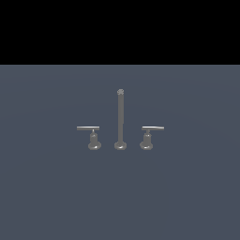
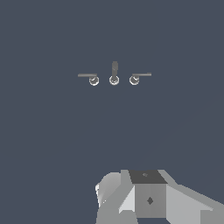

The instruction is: Turn on the faucet by rotating a designated handle.

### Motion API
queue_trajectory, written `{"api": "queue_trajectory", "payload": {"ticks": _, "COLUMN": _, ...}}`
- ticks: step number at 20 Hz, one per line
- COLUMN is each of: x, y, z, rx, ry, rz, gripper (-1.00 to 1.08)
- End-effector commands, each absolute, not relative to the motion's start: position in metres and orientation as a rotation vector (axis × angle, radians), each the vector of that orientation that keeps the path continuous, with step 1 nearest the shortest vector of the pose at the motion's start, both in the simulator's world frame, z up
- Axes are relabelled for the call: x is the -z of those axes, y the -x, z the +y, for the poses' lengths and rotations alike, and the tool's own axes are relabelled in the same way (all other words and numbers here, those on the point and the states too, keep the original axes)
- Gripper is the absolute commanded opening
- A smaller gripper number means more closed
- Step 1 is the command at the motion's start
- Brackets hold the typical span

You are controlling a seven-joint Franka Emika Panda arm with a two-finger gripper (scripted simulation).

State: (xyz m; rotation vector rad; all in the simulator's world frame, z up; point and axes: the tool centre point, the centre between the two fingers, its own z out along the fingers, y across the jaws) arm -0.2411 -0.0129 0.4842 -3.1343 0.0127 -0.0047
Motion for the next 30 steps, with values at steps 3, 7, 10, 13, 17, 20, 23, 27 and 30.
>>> {"api": "queue_trajectory", "payload": {"ticks": 3, "x": -0.484, "y": 0.241, "z": -0.013, "rx": 0.005, "ry": 3.134, "rz": 0.016, "gripper": -1.00}}
{"api": "queue_trajectory", "payload": {"ticks": 7, "x": -0.479, "y": 0.240, "z": -0.009, "rx": 0.005, "ry": 3.134, "rz": 0.043, "gripper": -1.00}}
{"api": "queue_trajectory", "payload": {"ticks": 10, "x": -0.473, "y": 0.239, "z": -0.005, "rx": 0.004, "ry": 3.133, "rz": 0.081, "gripper": -1.00}}
{"api": "queue_trajectory", "payload": {"ticks": 13, "x": -0.465, "y": 0.237, "z": 0.001, "rx": 0.004, "ry": 3.132, "rz": 0.134, "gripper": -1.00}}
{"api": "queue_trajectory", "payload": {"ticks": 17, "x": -0.450, "y": 0.234, "z": 0.012, "rx": 0.004, "ry": 3.126, "rz": 0.229, "gripper": -1.00}}
{"api": "queue_trajectory", "payload": {"ticks": 20, "x": -0.435, "y": 0.230, "z": 0.022, "rx": 0.003, "ry": 3.119, "rz": 0.318, "gripper": -1.00}}
{"api": "queue_trajectory", "payload": {"ticks": 23, "x": -0.419, "y": 0.225, "z": 0.033, "rx": 0.003, "ry": 3.107, "rz": 0.418, "gripper": -1.00}}
{"api": "queue_trajectory", "payload": {"ticks": 27, "x": -0.397, "y": 0.216, "z": 0.048, "rx": 0.002, "ry": 3.086, "rz": 0.551, "gripper": -1.00}}
{"api": "queue_trajectory", "payload": {"ticks": 30, "x": -0.381, "y": 0.209, "z": 0.058, "rx": 0.002, "ry": 3.067, "rz": 0.651, "gripper": -1.00}}
